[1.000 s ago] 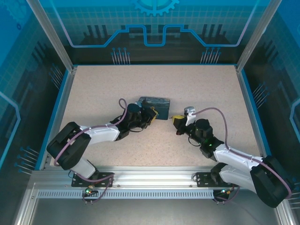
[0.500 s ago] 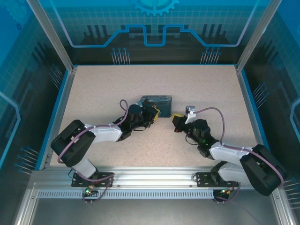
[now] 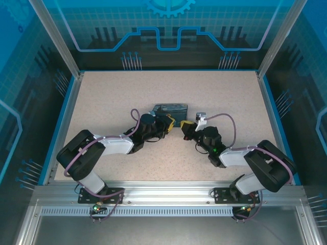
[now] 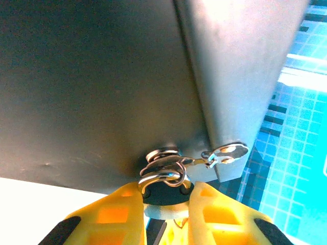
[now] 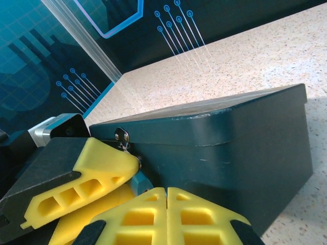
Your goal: Unlock the padlock with the key
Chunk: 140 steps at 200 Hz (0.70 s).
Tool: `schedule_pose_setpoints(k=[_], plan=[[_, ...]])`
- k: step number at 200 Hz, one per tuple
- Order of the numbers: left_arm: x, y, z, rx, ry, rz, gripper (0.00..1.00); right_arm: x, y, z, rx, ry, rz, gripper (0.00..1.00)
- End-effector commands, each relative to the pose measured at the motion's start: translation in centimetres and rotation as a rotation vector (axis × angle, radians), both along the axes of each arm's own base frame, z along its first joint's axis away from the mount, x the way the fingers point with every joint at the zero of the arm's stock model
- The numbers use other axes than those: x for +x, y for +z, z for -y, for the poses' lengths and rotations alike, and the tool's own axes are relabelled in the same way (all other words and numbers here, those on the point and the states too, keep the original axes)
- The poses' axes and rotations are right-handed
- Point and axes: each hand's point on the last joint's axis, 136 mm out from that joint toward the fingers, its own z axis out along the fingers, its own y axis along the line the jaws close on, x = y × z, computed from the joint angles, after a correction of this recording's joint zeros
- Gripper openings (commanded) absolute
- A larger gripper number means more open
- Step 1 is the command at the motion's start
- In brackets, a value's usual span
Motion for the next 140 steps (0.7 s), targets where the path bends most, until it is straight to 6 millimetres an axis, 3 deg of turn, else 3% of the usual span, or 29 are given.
schedule_pose_setpoints(k=[1, 84, 140], plan=[[1.0, 3.1, 0.8, -0.092, 0.016, 0.069, 0.0, 0.5, 2.2, -0.7, 0.062, -0.004, 0.061, 0.0], [1.0, 3.3, 1.0, -0.116, 0.016, 0.062, 0.0, 0.4, 0.8, -1.4, 0.068, 0.015, 0.029, 0.0], [1.0, 3.0, 1.0, -0.112, 0.017, 0.056, 0.0, 0.2, 1.2, -0.9, 0.067, 0.004, 0.042, 0.0]])
